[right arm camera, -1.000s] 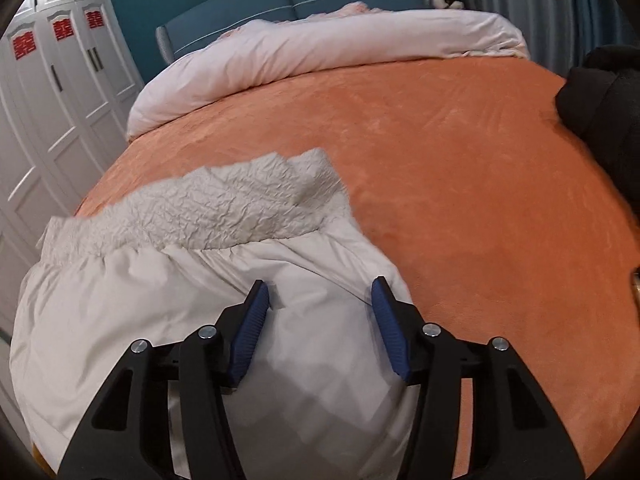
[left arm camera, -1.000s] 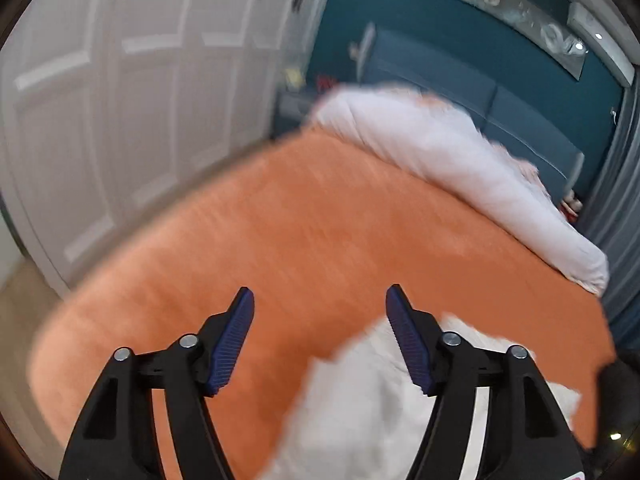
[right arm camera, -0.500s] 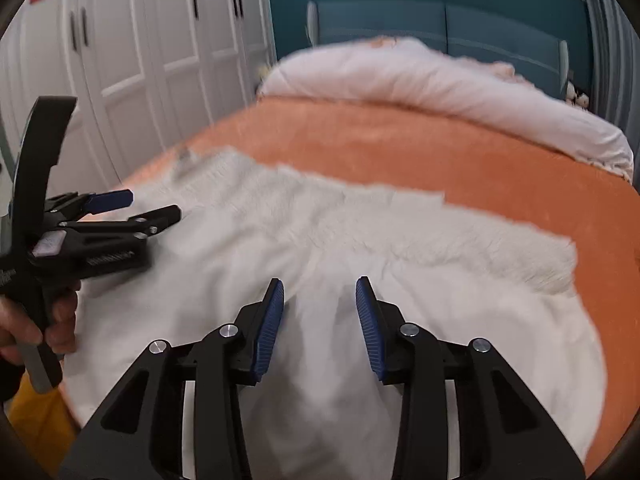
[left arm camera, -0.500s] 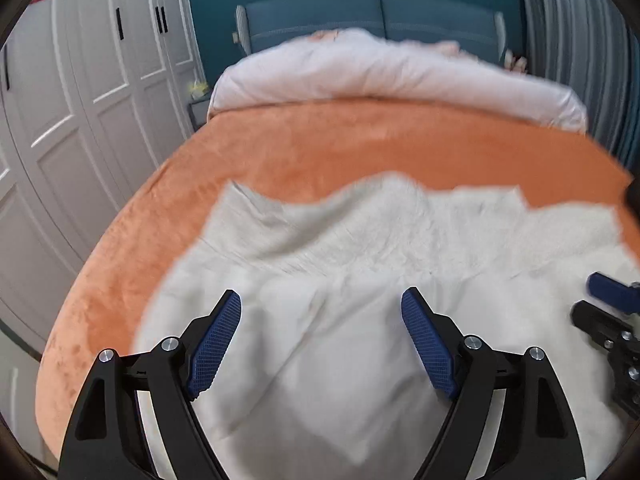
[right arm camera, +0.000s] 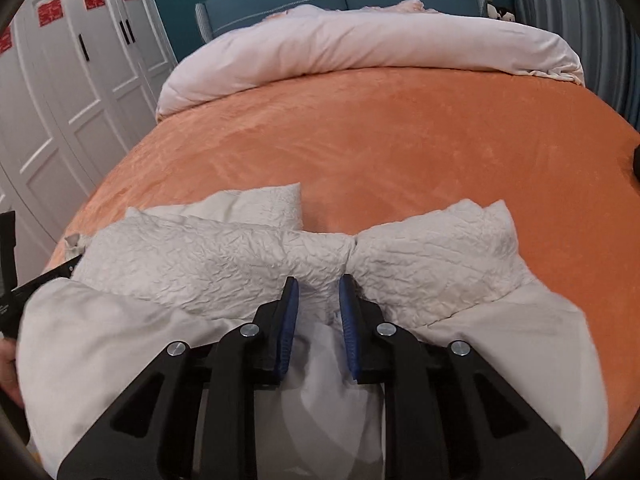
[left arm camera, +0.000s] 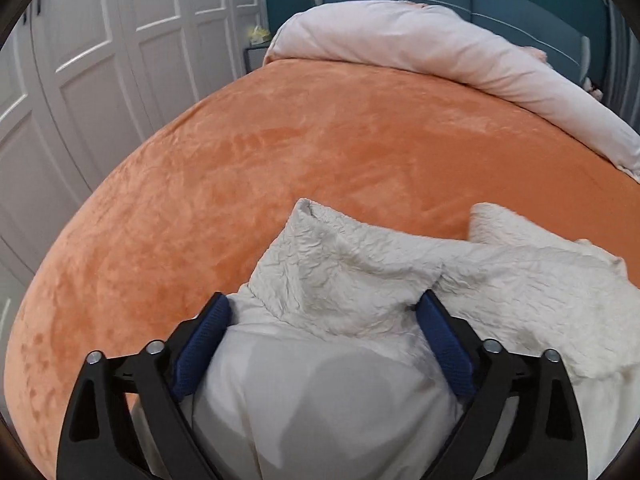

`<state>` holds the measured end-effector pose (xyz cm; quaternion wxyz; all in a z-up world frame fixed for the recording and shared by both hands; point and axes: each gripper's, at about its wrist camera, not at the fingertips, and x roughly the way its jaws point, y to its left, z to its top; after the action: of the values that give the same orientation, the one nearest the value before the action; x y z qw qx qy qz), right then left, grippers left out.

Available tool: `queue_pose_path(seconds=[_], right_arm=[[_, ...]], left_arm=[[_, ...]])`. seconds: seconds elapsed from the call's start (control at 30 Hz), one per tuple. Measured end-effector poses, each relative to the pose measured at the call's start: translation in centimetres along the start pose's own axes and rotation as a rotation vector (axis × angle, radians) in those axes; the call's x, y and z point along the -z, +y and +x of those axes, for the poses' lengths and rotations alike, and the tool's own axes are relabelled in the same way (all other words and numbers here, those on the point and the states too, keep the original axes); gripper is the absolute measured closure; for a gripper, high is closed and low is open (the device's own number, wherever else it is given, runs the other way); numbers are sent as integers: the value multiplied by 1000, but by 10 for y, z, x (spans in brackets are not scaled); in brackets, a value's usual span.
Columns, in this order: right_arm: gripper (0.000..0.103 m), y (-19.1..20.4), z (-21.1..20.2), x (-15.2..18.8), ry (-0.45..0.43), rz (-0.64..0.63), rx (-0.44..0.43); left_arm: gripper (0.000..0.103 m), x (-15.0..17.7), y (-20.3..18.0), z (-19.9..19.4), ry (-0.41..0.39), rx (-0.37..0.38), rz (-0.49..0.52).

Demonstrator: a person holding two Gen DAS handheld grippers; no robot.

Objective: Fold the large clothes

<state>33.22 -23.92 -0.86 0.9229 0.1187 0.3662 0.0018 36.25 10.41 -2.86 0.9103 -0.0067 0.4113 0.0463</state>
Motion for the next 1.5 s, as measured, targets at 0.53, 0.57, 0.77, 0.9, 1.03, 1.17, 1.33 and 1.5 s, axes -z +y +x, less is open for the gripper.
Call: queue_pose_path(seconds=[0.53, 0.57, 0.77, 0.9, 1.03, 1.17, 1.33, 1.5], right_arm=[[84, -10, 18, 5, 35, 40, -41], [84, -12, 13, 3, 41, 47, -54], [78, 10, -85, 13, -75, 6, -64], [78, 55, -121, 43, -70, -33, -139], [78, 103, -113, 87, 20, -115, -189], [78, 121, -92, 126, 36, -229, -109], [78, 129, -110, 94, 13, -200, -138], [78, 168, -79, 45, -49, -273, -99]], left_arm=[[5, 5, 11, 27, 50, 48, -65], [5, 4, 15, 22, 49, 47, -67], [7, 26, 70, -77, -38, 65, -130], [8, 64, 102, -106, -6, 37, -173], [8, 103, 118, -103, 71, 5, -216], [6, 135, 134, -87, 143, 19, -306], [7, 137, 131, -98, 94, 16, -269], [5, 145, 140, -89, 83, 44, -327]])
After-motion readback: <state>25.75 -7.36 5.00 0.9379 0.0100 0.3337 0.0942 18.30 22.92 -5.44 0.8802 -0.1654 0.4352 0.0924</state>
